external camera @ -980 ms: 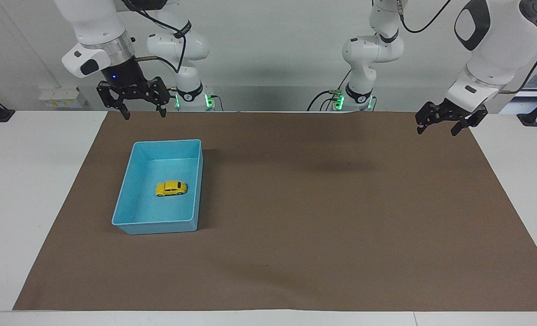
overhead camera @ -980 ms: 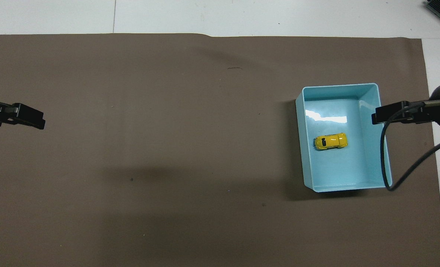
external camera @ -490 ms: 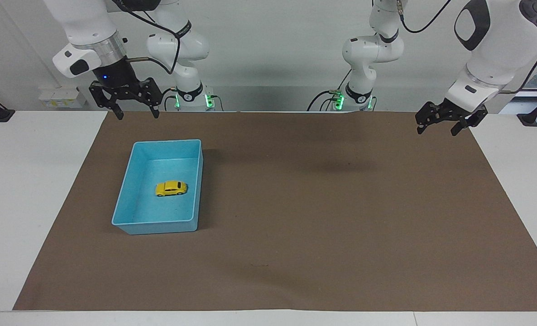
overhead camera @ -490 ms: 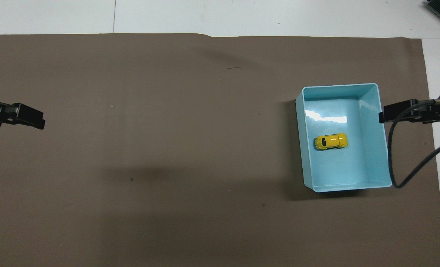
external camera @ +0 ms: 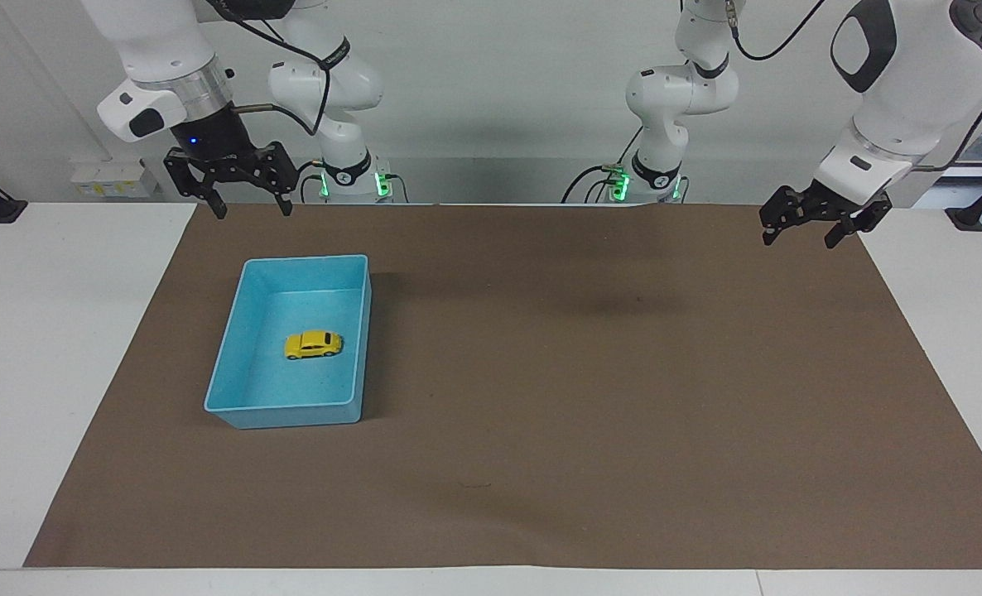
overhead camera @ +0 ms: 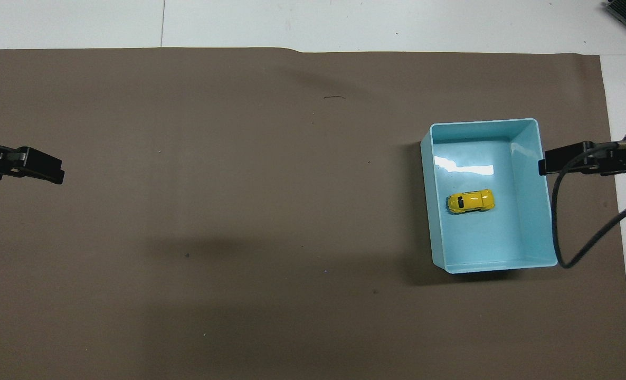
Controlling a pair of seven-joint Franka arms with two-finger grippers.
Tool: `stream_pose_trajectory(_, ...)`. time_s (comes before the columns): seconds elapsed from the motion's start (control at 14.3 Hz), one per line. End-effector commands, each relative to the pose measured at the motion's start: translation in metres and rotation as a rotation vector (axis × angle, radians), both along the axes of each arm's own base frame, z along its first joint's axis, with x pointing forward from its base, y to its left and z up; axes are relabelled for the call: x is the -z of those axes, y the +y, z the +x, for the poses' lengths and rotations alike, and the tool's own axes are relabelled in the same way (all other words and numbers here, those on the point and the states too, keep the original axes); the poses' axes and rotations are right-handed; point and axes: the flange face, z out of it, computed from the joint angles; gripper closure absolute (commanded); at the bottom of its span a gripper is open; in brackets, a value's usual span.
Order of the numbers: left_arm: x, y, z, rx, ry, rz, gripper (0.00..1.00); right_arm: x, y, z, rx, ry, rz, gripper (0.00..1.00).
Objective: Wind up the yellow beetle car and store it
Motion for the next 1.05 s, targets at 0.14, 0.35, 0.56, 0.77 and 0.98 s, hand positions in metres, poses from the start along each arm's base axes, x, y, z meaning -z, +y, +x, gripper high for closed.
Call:
stream_pose_trajectory(0.14,-0.0014,0.0042,-0.0062,0.005,-0.012,-0.016,0.00,-0.0024,-0.0022,0.0020,0.015,0.000,0.029,0.00)
stream_pose_trajectory(0.35,-0.0007,0.0042,-0.0063,0.005,-0.011,-0.016,0.00,-0.0024,-0.0022,0.0020,0.013,0.000,0.028,0.00)
stream_pose_trajectory(0.56,-0.0014,0.0042,-0.0062,0.005,-0.012,-0.016,0.00,-0.0030,-0.0033,0.0020,0.013,-0.002,0.010,0.00)
stream_pose_trajectory(0.77,-0.0007,0.0042,-0.0063,0.005,-0.011,-0.016,0.00,-0.0022,-0.0009,0.0019,0.009,-0.001,0.001,0.00)
stream_pose_trajectory(0.98,-0.0014,0.0042,-0.0062,0.005,-0.012,-0.016,0.00,-0.0013,-0.0027,0.0018,0.011,0.002,-0.008,0.00)
